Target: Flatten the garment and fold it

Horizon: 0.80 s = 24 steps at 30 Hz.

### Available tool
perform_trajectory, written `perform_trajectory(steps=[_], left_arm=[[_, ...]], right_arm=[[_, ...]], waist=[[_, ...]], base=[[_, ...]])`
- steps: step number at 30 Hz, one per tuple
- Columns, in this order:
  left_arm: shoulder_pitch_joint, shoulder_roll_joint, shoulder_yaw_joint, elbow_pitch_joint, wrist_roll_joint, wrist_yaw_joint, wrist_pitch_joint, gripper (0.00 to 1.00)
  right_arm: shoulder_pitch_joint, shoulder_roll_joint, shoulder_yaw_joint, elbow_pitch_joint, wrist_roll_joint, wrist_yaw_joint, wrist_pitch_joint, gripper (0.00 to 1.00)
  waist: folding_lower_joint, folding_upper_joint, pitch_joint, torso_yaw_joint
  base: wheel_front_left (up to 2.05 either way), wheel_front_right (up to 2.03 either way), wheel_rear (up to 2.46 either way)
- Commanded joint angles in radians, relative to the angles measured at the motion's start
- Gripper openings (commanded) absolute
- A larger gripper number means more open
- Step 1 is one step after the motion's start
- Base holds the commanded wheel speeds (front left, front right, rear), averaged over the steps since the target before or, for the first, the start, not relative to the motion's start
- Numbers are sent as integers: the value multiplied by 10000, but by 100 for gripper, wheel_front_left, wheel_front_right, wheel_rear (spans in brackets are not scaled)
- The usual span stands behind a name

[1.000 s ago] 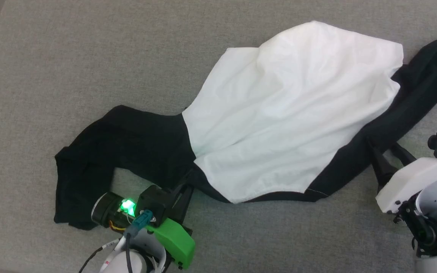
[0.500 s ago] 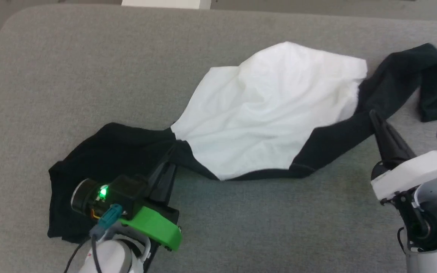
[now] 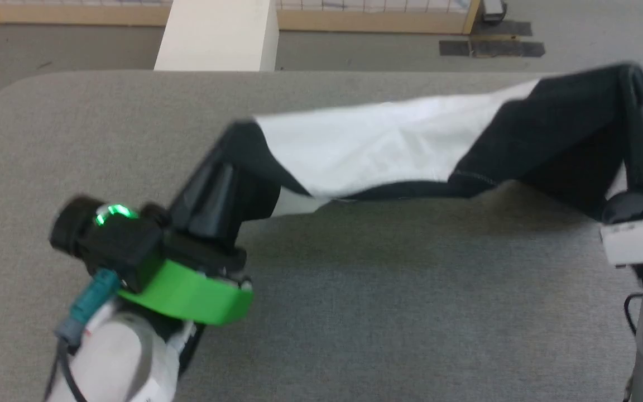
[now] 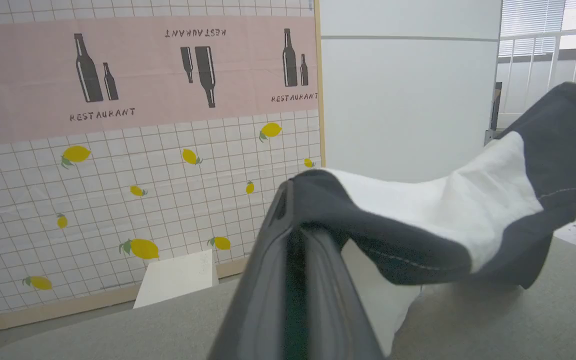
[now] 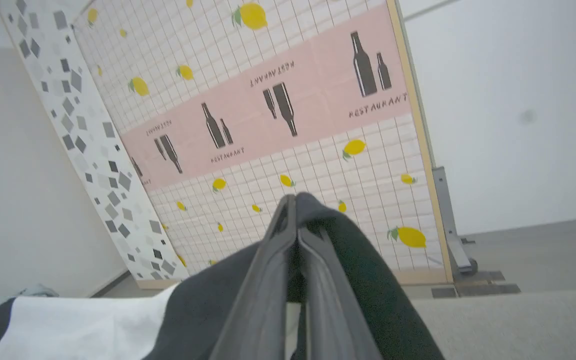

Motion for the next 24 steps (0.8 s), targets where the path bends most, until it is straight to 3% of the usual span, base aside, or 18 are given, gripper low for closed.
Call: perform_trajectory(steps=[1, 13, 24], left_arm=[[-582, 107, 105, -238, 3, -34, 207, 0], [-3719, -50, 392, -1265, -742, -162, 2716, 0], [-5060, 66, 576, -394, -1837, -324, 4513, 0]], right_arm=[[-466, 3, 118, -303, -170, -13, 173, 0], [-3076, -66, 574, -1360, -769, -13, 2110, 0], [-4070, -20, 484, -876, -534, -13, 3780, 0]], waist=[[0, 0, -401, -309], [0, 0, -1233, -551], [0, 0, -993, -665]], base=[[0, 0, 0], [0, 0, 0], [0, 0, 0]])
